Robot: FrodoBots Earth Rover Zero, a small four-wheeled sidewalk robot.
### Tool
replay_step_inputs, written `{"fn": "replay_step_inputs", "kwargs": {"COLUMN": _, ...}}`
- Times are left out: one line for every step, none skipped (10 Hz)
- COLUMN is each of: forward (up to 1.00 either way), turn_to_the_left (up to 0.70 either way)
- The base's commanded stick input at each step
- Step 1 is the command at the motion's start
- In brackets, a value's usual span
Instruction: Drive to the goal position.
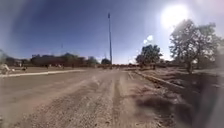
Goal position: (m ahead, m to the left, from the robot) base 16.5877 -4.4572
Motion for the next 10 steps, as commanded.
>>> {"fn": "replay_step_inputs", "kwargs": {"forward": 0.70, "turn_to_the_left": 0.00}}
{"fn": "replay_step_inputs", "kwargs": {"forward": 0.70, "turn_to_the_left": 0.00}}
{"fn": "replay_step_inputs", "kwargs": {"forward": 0.70, "turn_to_the_left": 0.00}}
{"fn": "replay_step_inputs", "kwargs": {"forward": 0.70, "turn_to_the_left": 0.00}}
{"fn": "replay_step_inputs", "kwargs": {"forward": 0.70, "turn_to_the_left": 0.00}}
{"fn": "replay_step_inputs", "kwargs": {"forward": 0.70, "turn_to_the_left": 0.00}}
{"fn": "replay_step_inputs", "kwargs": {"forward": 0.70, "turn_to_the_left": 0.00}}
{"fn": "replay_step_inputs", "kwargs": {"forward": 0.70, "turn_to_the_left": 0.00}}
{"fn": "replay_step_inputs", "kwargs": {"forward": 0.70, "turn_to_the_left": 0.00}}
{"fn": "replay_step_inputs", "kwargs": {"forward": 0.70, "turn_to_the_left": 0.00}}
